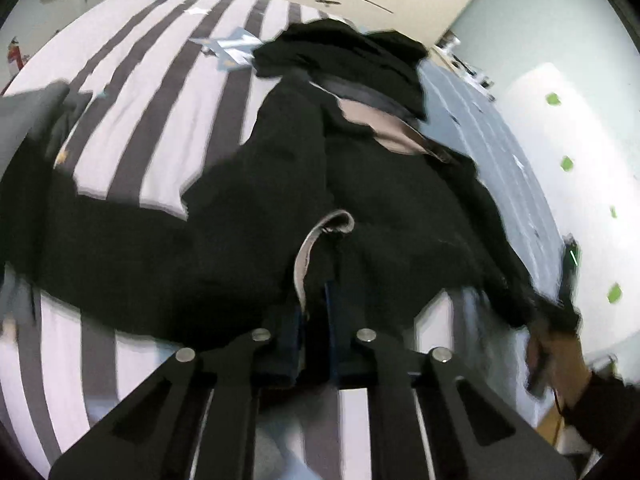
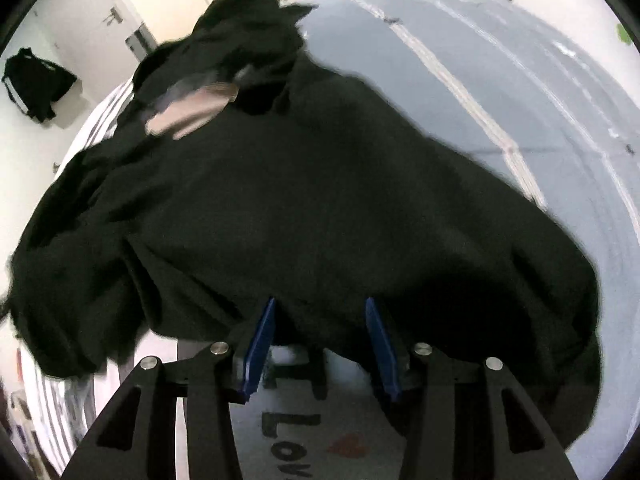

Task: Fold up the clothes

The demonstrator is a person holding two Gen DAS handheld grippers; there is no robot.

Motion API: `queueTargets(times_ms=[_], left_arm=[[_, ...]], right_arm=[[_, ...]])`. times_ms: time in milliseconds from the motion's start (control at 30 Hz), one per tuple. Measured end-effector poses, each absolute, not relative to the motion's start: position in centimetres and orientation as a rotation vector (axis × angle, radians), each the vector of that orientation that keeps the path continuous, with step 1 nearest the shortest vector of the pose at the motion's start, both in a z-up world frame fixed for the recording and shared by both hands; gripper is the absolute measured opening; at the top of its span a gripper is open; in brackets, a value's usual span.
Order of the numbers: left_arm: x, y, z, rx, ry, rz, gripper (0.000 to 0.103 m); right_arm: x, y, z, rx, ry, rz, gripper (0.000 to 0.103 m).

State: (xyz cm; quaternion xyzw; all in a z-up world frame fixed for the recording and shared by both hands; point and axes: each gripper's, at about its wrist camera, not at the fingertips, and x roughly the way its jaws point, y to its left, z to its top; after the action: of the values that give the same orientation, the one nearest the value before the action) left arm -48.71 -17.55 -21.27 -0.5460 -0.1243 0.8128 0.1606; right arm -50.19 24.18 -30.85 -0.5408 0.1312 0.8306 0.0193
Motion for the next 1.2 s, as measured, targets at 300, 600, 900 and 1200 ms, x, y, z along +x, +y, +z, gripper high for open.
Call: queueTargets(times_ms=[300, 600, 900, 1200], left_arm=[[-44.0, -22.1, -22.1, -1.671, -0.47, 2.413, 0.041], [-52.1, -24.8, -25.5, -1.741, -0.569, 2.468, 0.073], [-56.7, -22.2, -28.7, -1.756, -0.182, 2.493, 0.022], [-57.7, -25.8, -27.6, -1.681, -0.195, 2.67, 0.012]], right_arm=[[-47.6, 22.7, -29.2, -1.789, 0.586, 2.615, 0.047], [-48.8, 16.3, -29.0, -1.881, 0.842, 2.707, 0.055], [-50.9, 10.2, -30.6, -2.011, 0.713, 2.707, 0.059], [-50.6, 8.0, -33.1, -2.011, 0.421, 2.741, 0.009]])
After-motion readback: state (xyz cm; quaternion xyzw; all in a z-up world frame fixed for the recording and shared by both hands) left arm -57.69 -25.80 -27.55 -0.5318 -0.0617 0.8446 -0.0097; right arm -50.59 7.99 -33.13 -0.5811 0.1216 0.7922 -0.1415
